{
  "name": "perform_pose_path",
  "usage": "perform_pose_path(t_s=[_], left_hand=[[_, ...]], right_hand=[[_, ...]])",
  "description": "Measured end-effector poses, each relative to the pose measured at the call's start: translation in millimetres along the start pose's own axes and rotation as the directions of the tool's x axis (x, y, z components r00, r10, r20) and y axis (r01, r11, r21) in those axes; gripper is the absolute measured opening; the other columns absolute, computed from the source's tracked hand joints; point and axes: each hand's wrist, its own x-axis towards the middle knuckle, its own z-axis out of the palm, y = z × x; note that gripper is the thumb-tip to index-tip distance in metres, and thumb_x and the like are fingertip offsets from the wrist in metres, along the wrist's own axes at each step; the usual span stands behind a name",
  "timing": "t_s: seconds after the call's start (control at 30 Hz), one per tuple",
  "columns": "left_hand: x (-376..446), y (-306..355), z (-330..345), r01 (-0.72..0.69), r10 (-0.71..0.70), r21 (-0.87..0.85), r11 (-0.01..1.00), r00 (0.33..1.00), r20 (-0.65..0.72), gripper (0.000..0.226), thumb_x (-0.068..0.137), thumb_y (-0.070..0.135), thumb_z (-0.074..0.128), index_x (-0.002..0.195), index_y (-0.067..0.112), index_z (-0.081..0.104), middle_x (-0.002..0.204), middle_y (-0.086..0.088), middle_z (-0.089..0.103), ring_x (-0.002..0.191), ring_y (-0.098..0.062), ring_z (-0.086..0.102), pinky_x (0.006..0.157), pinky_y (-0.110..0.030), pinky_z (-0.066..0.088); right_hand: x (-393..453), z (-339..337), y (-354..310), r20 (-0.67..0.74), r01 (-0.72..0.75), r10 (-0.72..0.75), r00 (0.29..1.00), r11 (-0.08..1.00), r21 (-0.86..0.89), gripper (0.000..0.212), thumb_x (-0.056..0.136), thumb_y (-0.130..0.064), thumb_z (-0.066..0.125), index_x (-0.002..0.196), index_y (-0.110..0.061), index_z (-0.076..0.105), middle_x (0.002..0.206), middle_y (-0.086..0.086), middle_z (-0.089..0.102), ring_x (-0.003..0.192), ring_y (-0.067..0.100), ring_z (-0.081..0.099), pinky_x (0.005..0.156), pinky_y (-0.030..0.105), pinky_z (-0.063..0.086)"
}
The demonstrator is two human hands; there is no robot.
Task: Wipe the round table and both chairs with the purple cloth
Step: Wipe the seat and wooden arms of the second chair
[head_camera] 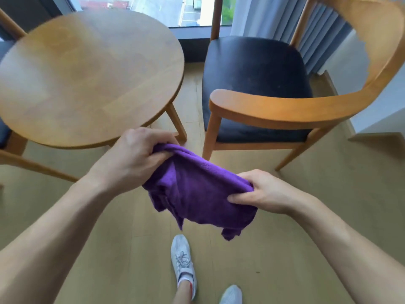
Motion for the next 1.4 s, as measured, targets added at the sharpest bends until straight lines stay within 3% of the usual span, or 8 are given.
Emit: perform_pose_path(t_s=[0.23,0.43,0.6,0.73,0.87,1.0,1.2,1.4], left_hand=[[14.3,-40.5,43.6,0.201,-0.199,-0.006,0.980,0.965,-0.173,0.019,0.096,0.018,0.058,0.084,0.026,0.070,0.079,0.007,0.064,0.075,-0.005,0.056,0.062,-0.018,0.038],[63.0,-61.4,65.4,0.223,-0.209,0.008,0.975,0.924,-0.321,0.012,0.097,0.023,0.057,0.095,0.018,0.068,0.089,-0.004,0.065,0.082,-0.021,0.061,0.066,-0.030,0.046],[139.0,-67.4,70.3,0.229,-0.350,-0.277,0.933,0.756,-0.553,0.033,0.088,0.043,0.068,0.104,0.018,0.055,0.094,0.001,0.062,0.088,-0.016,0.063,0.073,-0.033,0.058],[187.4,-55.7,98.8,0.146,-0.504,-0.584,0.798,0.693,-0.515,0.045,0.078,0.050,0.075,0.106,0.023,0.052,0.091,0.012,0.060,0.087,-0.008,0.064,0.079,-0.034,0.059],[215.5,-43.1,137.5,-0.007,-0.559,-0.837,0.547,0.741,-0.372,0.026,0.091,0.033,0.068,0.111,0.019,0.059,0.097,0.008,0.065,0.088,-0.005,0.064,0.082,-0.023,0.056],[215.1,-51.4,156.9,0.079,-0.451,-0.964,0.253,0.891,-0.046,0.017,0.085,0.025,0.056,0.076,0.013,0.064,0.082,-0.006,0.065,0.082,-0.021,0.059,0.076,-0.035,0.051],[204.5,-76.0,171.5,0.301,-0.496,-0.805,0.512,0.868,0.008,0.035,0.098,0.017,0.054,0.063,0.015,0.059,0.079,-0.004,0.066,0.066,-0.011,0.054,0.063,-0.020,0.045],[214.1,-51.2,132.7,-0.047,-0.267,-0.875,0.482,0.943,-0.198,0.013,0.092,0.006,0.060,0.096,0.017,0.066,0.077,0.006,0.073,0.075,-0.012,0.068,0.069,-0.031,0.058]], right_hand=[[16.9,-1.8,50.1,0.010,-0.010,0.008,1.000,0.968,0.252,0.050,0.068,-0.026,0.084,0.115,-0.029,0.066,0.109,-0.001,0.073,0.100,0.017,0.069,0.087,0.035,0.057],[71.7,-24.8,64.2,-0.408,-0.088,0.141,0.902,0.985,0.146,0.009,0.084,-0.020,0.075,0.089,-0.013,0.072,0.087,0.007,0.076,0.082,0.025,0.072,0.081,0.044,0.058],[125.7,-32.5,46.2,-0.541,0.244,0.385,0.747,0.598,0.763,0.014,0.088,-0.007,0.068,0.101,-0.009,0.069,0.089,0.012,0.074,0.067,0.022,0.071,0.061,0.038,0.056],[169.5,-13.9,22.8,-0.601,0.558,0.479,0.639,0.249,0.791,0.043,0.079,-0.005,0.071,0.120,-0.016,0.061,0.118,0.010,0.071,0.104,0.028,0.070,0.094,0.053,0.055],[200.8,3.8,-7.0,-0.569,0.626,0.558,0.604,0.110,0.772,0.039,0.073,-0.025,0.057,0.111,-0.034,0.057,0.131,0.005,0.063,0.119,0.027,0.061,0.108,0.050,0.045],[215.2,3.3,-3.8,-0.573,0.532,0.548,0.609,0.254,0.808,0.037,0.081,-0.021,0.052,0.118,-0.027,0.056,0.124,0.001,0.065,0.117,0.025,0.060,0.109,0.046,0.044],[220.1,9.4,11.4,-0.581,0.331,0.562,0.589,0.488,0.808,0.032,0.091,-0.031,0.052,0.121,-0.023,0.061,0.123,0.000,0.067,0.114,0.023,0.062,0.105,0.049,0.047],[205.7,-6.9,12.8,-0.600,0.644,0.474,0.644,0.087,0.760,0.045,0.071,-0.015,0.052,0.115,-0.018,0.060,0.116,0.004,0.067,0.102,0.018,0.064,0.090,0.029,0.054]])
